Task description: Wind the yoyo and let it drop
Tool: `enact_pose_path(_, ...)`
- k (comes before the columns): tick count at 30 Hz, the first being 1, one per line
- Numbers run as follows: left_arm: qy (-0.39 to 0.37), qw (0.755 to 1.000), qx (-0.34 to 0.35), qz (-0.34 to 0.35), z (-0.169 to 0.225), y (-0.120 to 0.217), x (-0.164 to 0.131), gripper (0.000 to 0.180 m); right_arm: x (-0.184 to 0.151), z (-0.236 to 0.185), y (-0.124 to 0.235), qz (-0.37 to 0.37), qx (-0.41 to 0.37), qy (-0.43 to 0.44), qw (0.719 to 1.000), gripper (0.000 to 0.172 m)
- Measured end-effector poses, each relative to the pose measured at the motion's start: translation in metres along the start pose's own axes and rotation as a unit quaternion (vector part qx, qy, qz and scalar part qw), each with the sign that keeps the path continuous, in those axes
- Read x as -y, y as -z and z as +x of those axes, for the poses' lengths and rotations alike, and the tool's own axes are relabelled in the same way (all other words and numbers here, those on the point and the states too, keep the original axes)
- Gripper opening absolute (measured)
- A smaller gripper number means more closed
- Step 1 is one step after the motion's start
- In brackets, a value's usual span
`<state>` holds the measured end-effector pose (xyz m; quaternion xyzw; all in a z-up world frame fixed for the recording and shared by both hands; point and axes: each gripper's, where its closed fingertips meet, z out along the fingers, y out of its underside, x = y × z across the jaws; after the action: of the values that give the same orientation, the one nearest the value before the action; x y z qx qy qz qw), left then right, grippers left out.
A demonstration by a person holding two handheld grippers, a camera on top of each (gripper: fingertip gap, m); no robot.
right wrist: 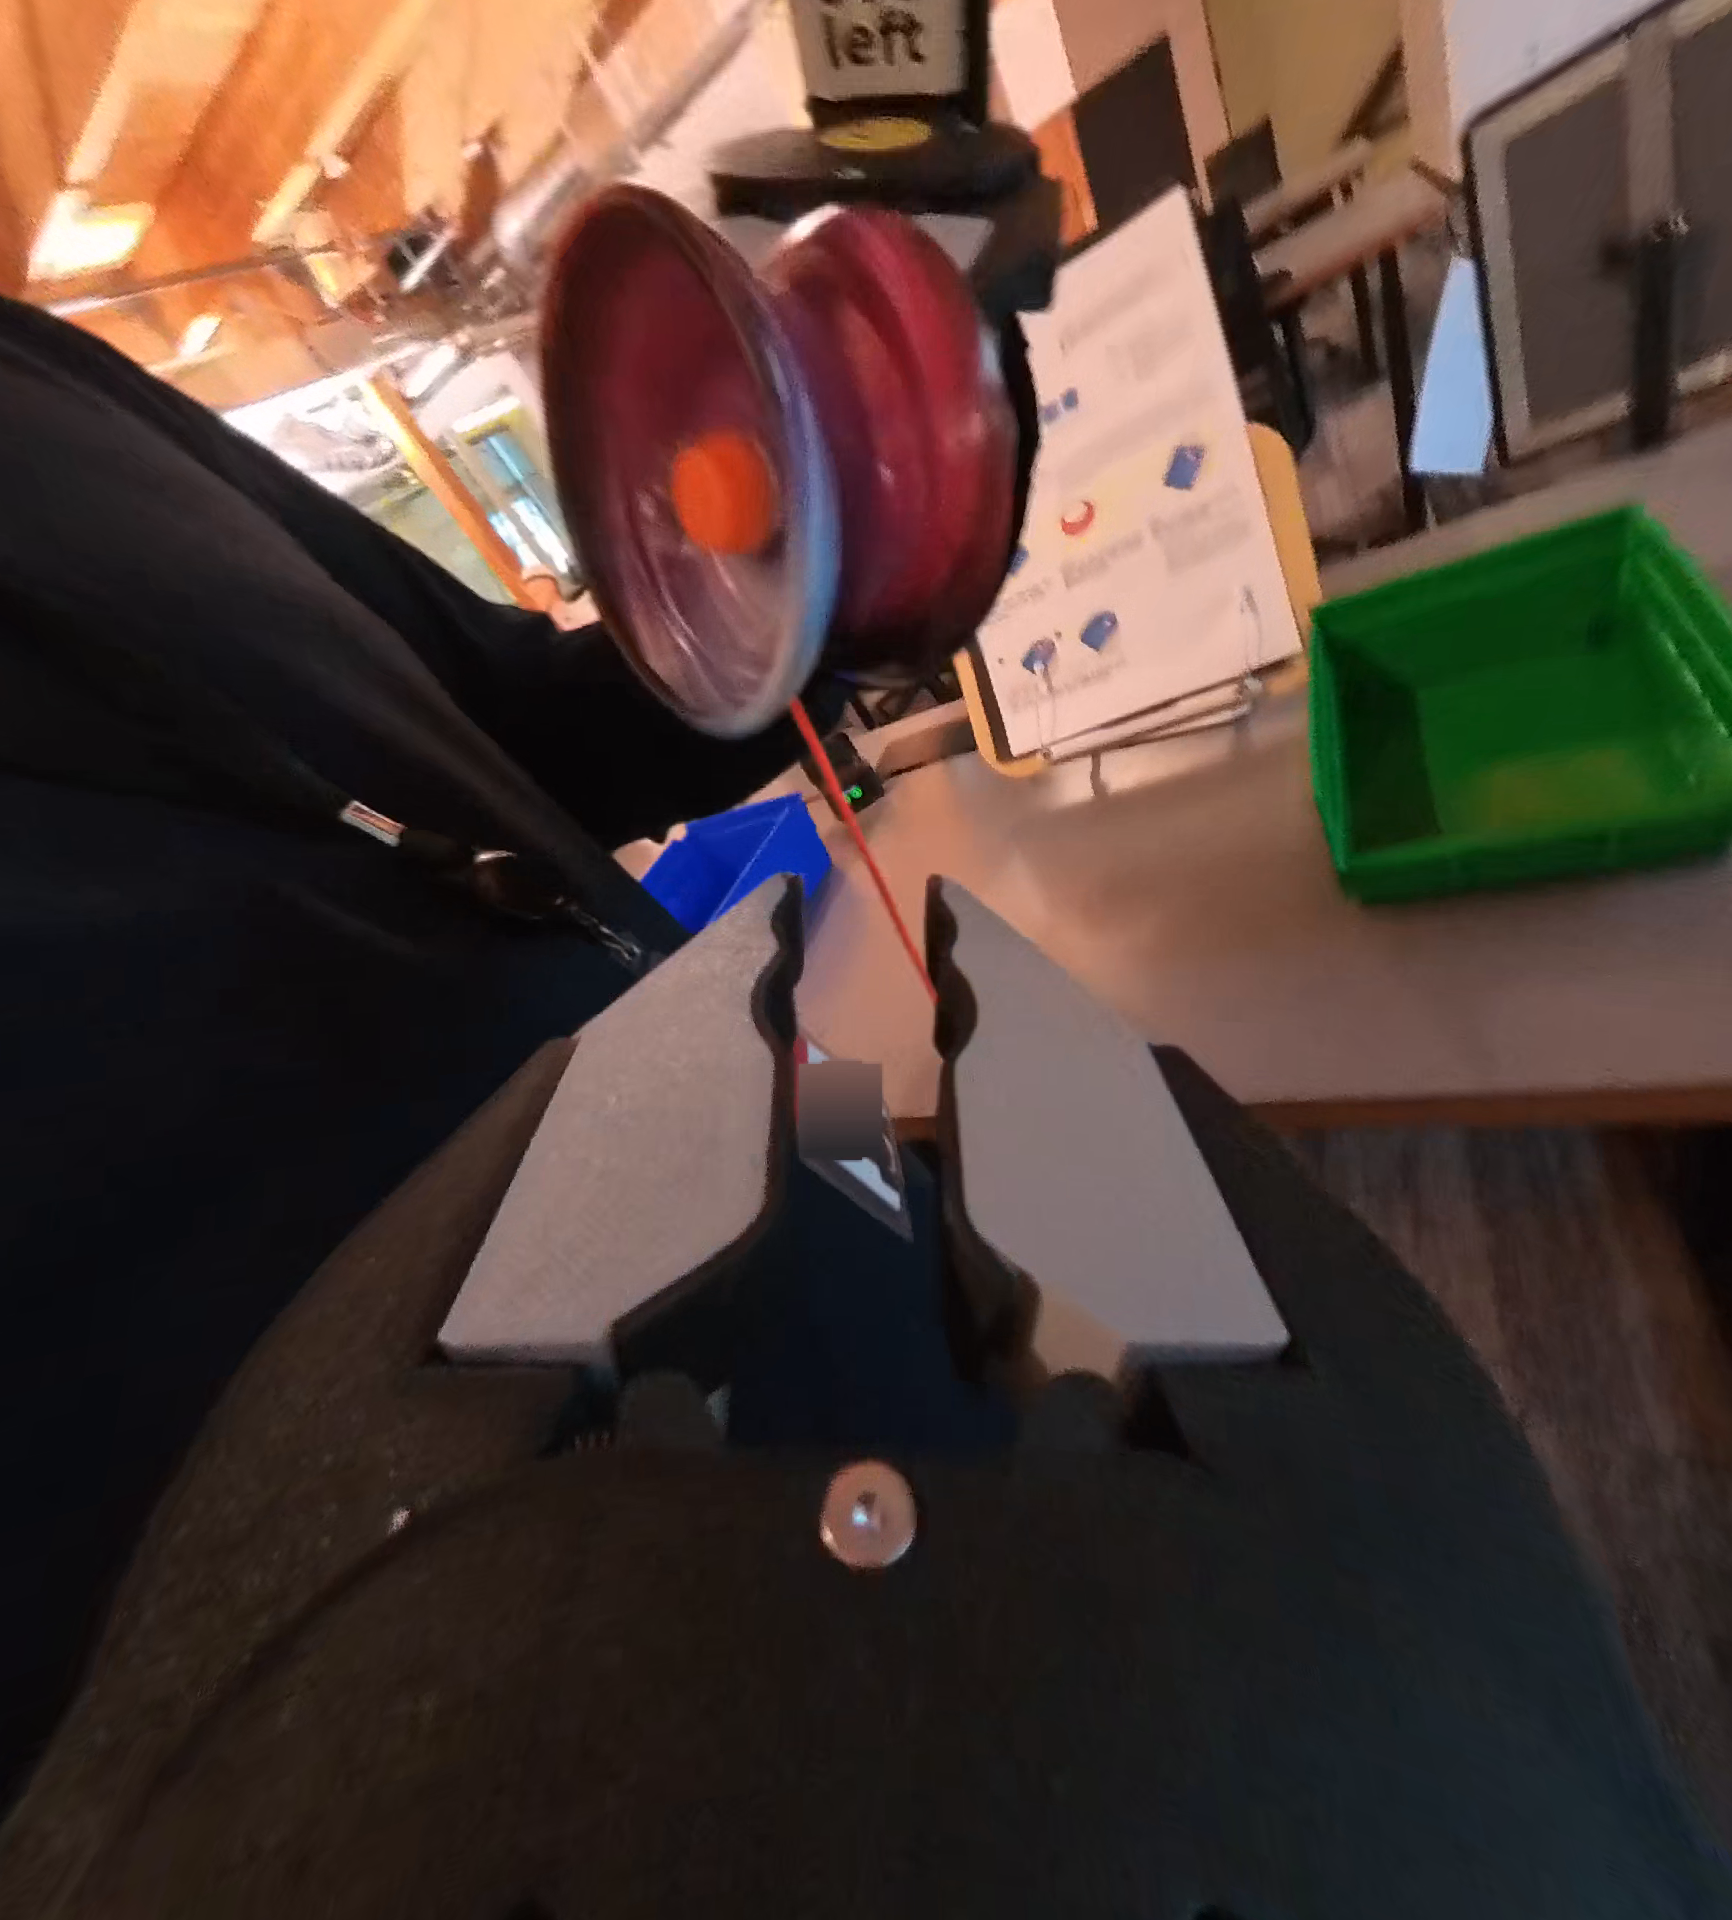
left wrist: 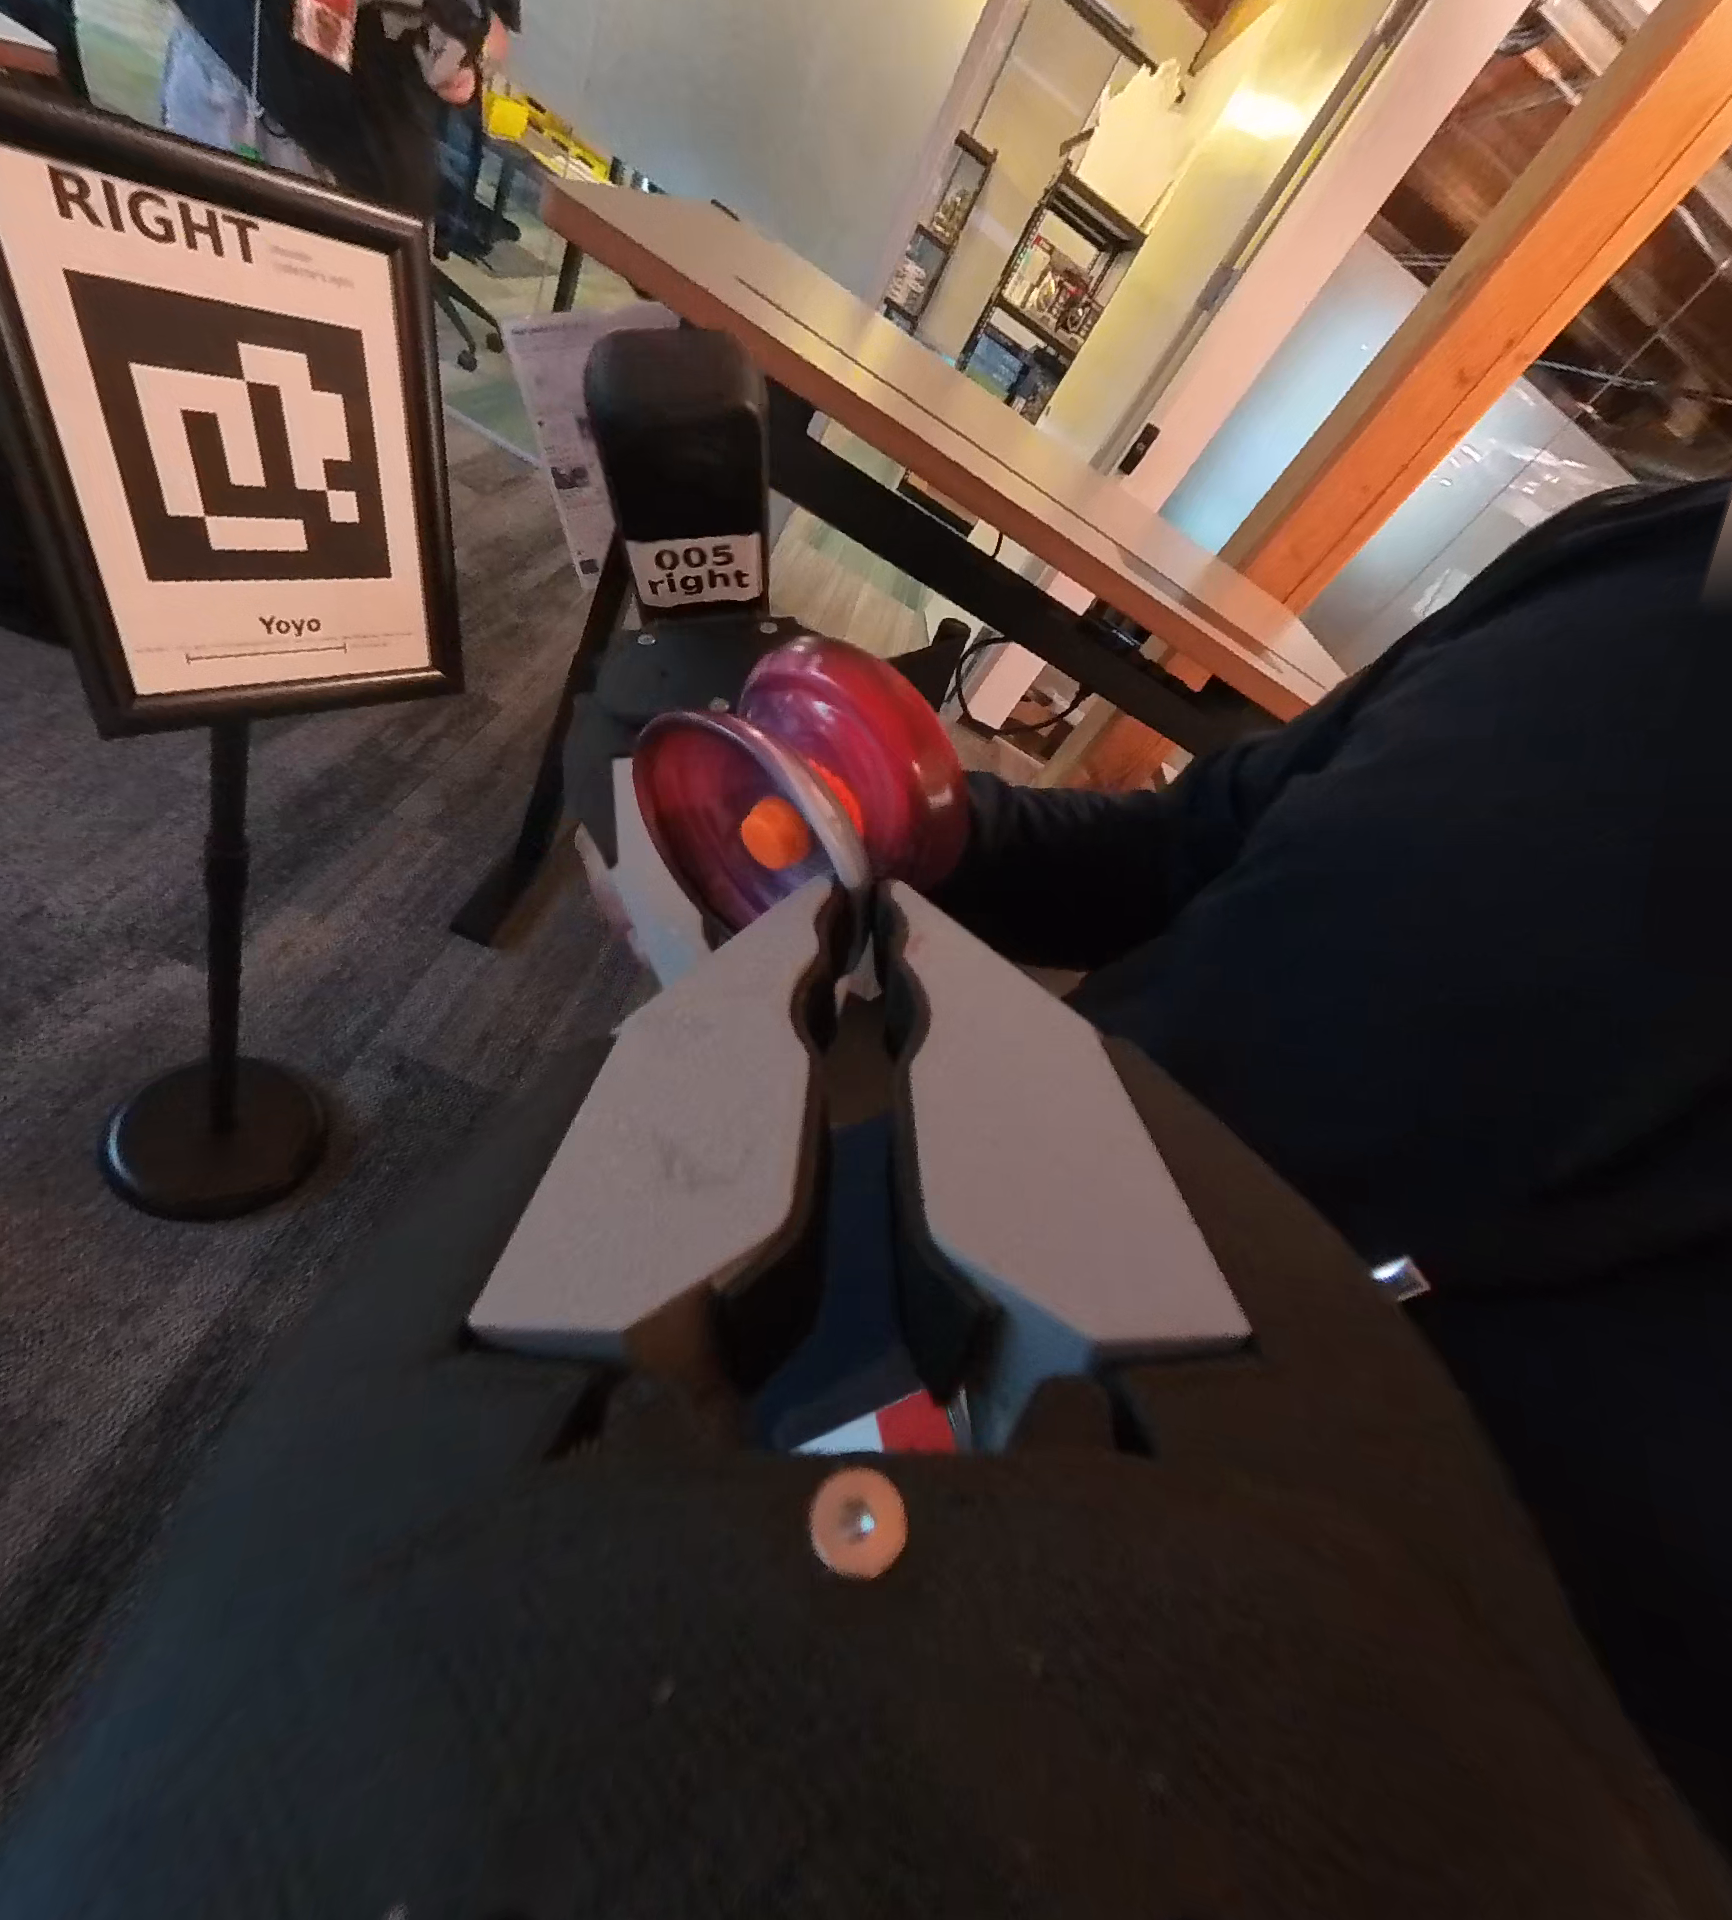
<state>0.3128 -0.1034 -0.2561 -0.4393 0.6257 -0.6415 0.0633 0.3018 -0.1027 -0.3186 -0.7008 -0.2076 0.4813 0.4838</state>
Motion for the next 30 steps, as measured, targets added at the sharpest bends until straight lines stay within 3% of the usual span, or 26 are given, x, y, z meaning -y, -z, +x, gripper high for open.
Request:
enact_pose_path(3,0.005,1.0,-0.001,0.006,0.002,0.001,0.002,0.001,-0.001,-0.003,-0.008,-0.009,0.012,0.004,1.0,0.011)
enact_pose_path(9,0.016,1.0,-0.002,0.019,0.003,0.004,0.004,0.002,-0.009,0.014,-0.016,-0.014,-0.024,-0.01,1.0,0.028)
enact_pose_path(17,0.029,0.999,-0.006,0.023,0.001,0.005,0.001,0.002,-0.01,0.019,-0.006,-0.037,-0.059,0.014,0.997,0.012)
enact_pose_path(22,0.035,0.999,-0.019,0.024,0.002,0.004,0.002,0.001,-0.016,0.03,-0.007,-0.044,-0.082,0.009,0.996,0.023)
enact_pose_path(25,0.035,0.999,-0.025,0.026,0.001,0.004,0.003,0.001,-0.026,0.035,-0.014,-0.059,-0.088,0.023,0.994,0.0)
enact_pose_path(30,0.018,0.999,-0.039,-0.016,0.007,0.005,-0.009,0.001,-0.039,0.035,-0.007,-0.092,-0.082,0.024,0.992,0.0)
